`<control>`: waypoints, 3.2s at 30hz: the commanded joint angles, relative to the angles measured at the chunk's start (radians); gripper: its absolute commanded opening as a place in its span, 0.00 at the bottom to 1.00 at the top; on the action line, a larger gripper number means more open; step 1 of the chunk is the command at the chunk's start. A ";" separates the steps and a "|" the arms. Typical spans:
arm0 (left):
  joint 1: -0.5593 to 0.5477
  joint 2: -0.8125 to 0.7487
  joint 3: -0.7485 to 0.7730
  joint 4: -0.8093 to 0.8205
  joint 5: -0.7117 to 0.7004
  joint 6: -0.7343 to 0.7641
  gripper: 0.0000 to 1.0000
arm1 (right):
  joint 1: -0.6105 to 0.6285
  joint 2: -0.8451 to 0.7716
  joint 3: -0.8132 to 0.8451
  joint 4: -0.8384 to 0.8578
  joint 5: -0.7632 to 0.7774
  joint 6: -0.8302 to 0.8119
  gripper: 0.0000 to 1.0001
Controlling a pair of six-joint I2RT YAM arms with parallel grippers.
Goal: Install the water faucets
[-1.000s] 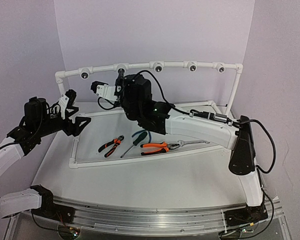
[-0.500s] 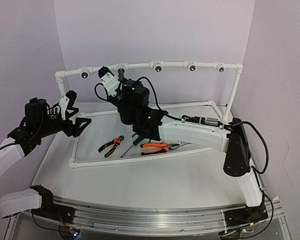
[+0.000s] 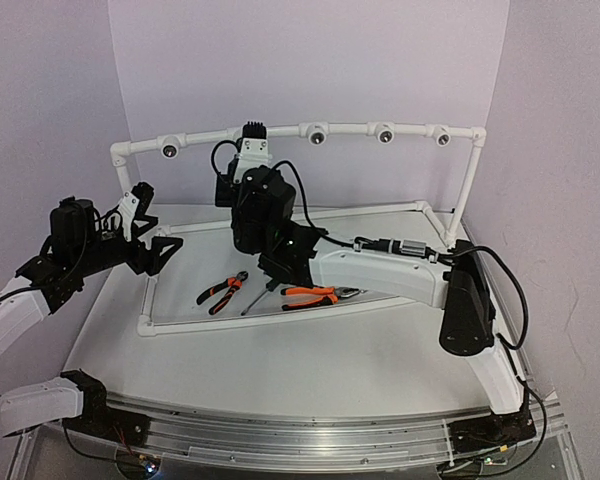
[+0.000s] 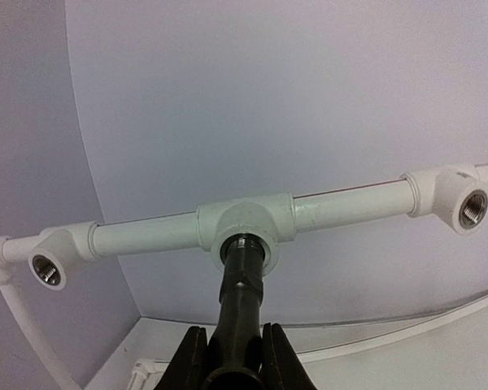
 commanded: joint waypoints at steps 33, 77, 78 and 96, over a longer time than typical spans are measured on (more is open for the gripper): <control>0.004 -0.010 -0.010 0.037 0.033 0.019 0.89 | 0.008 -0.122 -0.111 0.149 -0.059 0.792 0.43; 0.182 0.072 -0.018 -0.007 -0.109 -0.186 0.99 | 0.113 -0.505 -0.467 -0.170 -0.277 -1.363 0.98; 0.212 0.087 -0.009 -0.006 -0.097 -0.199 0.99 | 0.110 -0.498 -0.455 -0.169 -0.286 -1.360 0.98; 0.471 0.299 -0.077 0.633 0.189 -0.290 0.99 | 0.033 -0.622 -0.582 -0.166 -0.566 -1.200 0.98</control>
